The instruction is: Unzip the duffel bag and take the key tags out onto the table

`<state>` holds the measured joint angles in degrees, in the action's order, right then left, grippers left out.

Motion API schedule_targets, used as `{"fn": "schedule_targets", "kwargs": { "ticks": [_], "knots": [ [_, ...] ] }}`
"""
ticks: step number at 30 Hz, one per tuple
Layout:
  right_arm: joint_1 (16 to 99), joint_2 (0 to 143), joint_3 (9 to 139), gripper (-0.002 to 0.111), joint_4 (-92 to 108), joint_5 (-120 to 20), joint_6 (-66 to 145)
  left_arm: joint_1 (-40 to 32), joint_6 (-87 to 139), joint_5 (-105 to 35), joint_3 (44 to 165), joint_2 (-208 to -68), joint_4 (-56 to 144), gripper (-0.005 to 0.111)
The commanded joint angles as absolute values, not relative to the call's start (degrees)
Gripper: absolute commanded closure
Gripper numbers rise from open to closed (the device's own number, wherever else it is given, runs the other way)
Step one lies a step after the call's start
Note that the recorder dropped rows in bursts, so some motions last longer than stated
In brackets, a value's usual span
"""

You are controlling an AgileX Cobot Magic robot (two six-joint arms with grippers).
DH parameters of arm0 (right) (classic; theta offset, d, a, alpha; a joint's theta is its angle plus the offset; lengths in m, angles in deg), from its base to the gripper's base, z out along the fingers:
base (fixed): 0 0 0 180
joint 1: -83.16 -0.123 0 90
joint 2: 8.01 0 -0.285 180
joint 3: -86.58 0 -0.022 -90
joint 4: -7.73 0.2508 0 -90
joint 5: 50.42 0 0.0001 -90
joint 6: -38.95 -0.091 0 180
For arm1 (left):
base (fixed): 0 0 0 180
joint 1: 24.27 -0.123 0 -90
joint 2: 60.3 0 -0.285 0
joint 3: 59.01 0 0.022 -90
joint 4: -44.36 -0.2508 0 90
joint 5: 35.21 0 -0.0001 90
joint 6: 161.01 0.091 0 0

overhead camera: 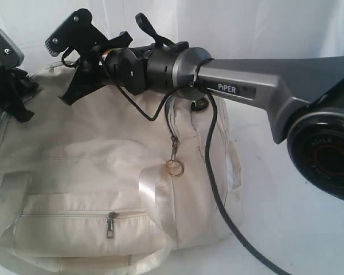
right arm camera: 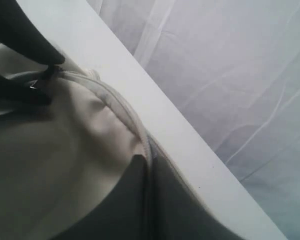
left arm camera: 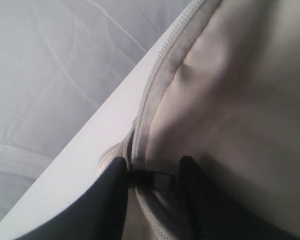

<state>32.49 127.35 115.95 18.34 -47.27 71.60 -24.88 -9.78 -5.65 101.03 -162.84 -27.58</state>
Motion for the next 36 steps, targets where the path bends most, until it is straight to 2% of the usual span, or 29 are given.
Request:
{"fn": "schedule_targets", "kwargs": {
  "ticks": [1,7,12,22,26,31,36],
  "knots": [
    [32.43,126.47,116.21,0.108,18.26,-47.42,71.74,-24.56,-9.25,-6.79,101.15,-162.8,-27.61,0.079],
    [32.43,126.47,116.21,0.108,18.26,-47.63,71.96,-24.56,-9.25,-8.24,101.15,-162.68,-27.61,0.107],
    [32.43,126.47,116.21,0.108,18.26,-47.85,71.96,-24.56,-9.23,-12.72,101.15,-161.37,-27.61,0.107],
    [32.76,126.47,116.21,0.108,18.26,-48.74,72.06,-24.69,-12.19,-13.18,101.15,-158.79,-30.35,0.107],
    [33.56,126.47,116.21,0.108,18.26,-49.14,72.06,-24.69,-22.64,-15.61,101.05,-156.78,-38.12,0.107],
    [34.47,126.47,116.21,0.108,18.26,-49.75,72.06,-24.76,-45.98,-13.6,101.05,-153.32,-54.39,0.107],
    [34.72,126.47,116.21,0.108,18.26,-53.14,72.06,-24.76,-55.24,-10.27,99.34,-150.17,-55.59,0.107]
  ]
}}
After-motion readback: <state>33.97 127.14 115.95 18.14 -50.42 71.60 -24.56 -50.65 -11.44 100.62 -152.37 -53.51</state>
